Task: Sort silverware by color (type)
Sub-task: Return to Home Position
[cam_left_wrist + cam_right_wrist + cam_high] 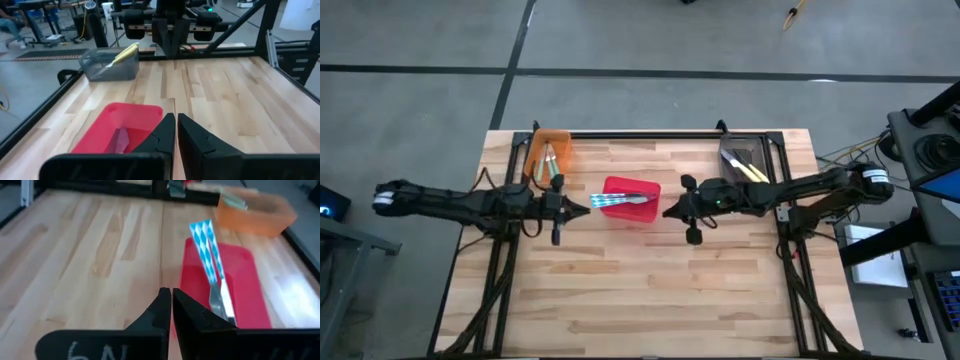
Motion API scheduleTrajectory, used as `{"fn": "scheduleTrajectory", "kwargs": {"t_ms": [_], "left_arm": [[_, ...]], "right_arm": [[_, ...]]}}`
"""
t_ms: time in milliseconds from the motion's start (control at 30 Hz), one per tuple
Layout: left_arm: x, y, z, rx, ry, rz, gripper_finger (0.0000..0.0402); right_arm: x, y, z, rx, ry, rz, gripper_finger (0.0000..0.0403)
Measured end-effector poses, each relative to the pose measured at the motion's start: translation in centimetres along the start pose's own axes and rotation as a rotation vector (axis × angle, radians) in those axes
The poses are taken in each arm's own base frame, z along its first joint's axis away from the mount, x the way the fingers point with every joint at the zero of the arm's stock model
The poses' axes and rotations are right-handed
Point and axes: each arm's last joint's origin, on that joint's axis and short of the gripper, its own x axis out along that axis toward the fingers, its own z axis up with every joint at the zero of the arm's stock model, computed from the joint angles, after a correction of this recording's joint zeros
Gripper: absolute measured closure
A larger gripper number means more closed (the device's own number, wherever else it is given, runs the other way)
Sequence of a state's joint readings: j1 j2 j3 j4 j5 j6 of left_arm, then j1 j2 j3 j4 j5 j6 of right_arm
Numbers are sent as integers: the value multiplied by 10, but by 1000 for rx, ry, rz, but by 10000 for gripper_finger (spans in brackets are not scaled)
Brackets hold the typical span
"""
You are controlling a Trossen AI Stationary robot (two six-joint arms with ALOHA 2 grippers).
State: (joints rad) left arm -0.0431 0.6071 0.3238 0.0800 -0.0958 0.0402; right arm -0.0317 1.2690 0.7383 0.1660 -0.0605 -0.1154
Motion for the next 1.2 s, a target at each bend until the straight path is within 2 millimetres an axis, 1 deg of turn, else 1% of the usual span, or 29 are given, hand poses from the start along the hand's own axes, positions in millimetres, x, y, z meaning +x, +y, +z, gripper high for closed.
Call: {"fn": "scheduleTrajectory", "kwargs": {"t_ms": [267,533,733,967,1200], "left_arm": [[-13,1,-3,-19,31,-4,401],[-27,2,1,-77,-51,-19,401],[-36,2,1,-99,-116,-60,401],[-44,2,-8,-118,-169,-61,402],[-52,3,-14,-134,-218,-63,402]], "right_arm": [[-29,2,0,-17,-70,-4,394],[-65,6,-13,-24,-172,-17,394],[-87,8,-26,-23,-221,-26,394],[-105,11,-37,-18,-283,-33,394],[-117,12,-47,-19,-336,-47,394]]}}
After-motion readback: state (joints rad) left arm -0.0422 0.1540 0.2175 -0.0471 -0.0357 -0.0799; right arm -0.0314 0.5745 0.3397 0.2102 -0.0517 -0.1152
